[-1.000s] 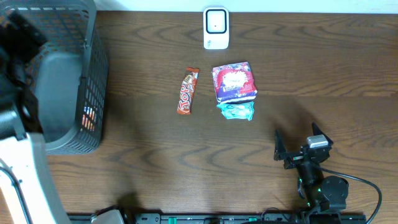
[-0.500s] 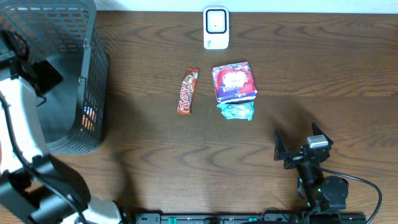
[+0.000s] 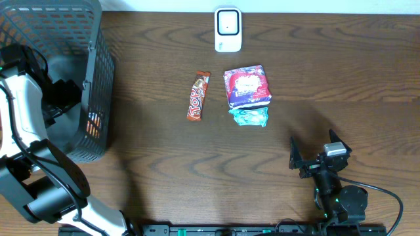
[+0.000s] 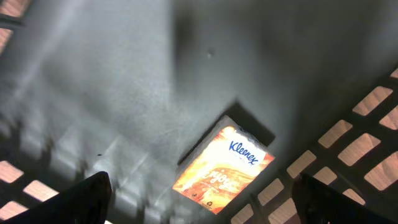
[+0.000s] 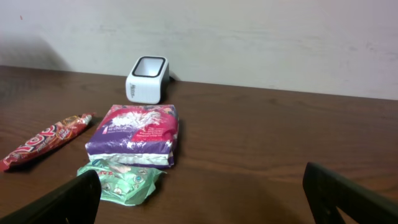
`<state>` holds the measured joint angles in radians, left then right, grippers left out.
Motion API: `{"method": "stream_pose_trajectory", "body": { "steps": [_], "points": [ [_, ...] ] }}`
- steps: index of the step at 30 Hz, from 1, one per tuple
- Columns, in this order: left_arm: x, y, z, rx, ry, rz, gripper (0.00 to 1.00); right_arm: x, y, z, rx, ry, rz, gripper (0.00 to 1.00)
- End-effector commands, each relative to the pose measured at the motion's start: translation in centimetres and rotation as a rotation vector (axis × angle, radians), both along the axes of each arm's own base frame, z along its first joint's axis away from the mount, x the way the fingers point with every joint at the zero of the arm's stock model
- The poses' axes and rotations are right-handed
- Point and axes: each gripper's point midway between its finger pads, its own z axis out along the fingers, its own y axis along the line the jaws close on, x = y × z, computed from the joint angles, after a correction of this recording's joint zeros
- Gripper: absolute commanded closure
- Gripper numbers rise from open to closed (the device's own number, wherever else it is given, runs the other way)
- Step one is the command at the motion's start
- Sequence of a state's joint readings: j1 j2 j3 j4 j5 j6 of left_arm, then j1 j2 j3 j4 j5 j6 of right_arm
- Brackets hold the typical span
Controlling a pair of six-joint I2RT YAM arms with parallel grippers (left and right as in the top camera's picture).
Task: Scan the item barcode
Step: 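Reach the left gripper into the basket and grasp the orange tissue pack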
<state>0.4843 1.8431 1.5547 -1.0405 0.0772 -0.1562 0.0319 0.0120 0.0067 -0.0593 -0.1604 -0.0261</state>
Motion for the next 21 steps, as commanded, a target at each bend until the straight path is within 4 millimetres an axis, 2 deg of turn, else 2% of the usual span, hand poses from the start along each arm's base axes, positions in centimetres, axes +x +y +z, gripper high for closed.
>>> {"method": "stream_pose_trajectory", "body": {
  "steps": [1,9,17,18,19,21],
  "points": [
    [-0.8,-0.7,-1.9,-0.046,0.049,-0.017,0.07,0.0,-0.1,0.0,0.013,0.002,-0.007,0.01],
    [-1.7,-1.8,-4.7,-0.095,0.07,-0.02,0.07,0.0,-0.1,0.0,0.013,0.002,-0.007,0.01],
    [-2.8,-2.4,-7.8,-0.1,0.081,-0.02,0.16,0.0,-0.1,0.0,0.013,0.002,-0.007,0.01],
    [-2.9,-2.5,-8.3,-0.1,0.08,-0.02,0.18,0.0,-0.1,0.0,0.013,0.002,-0.007,0.01],
    [-3.0,-2.5,-8.7,-0.1,0.078,-0.02,0.25,0.0,-0.1,0.0,0.013,0.002,-0.007,0.01],
    [-3.1,-2.6,-9.3,-0.097,0.073,-0.02,0.44,0.0,-0.1,0.0,0.013,0.002,-0.007,0.01]
  ]
}}
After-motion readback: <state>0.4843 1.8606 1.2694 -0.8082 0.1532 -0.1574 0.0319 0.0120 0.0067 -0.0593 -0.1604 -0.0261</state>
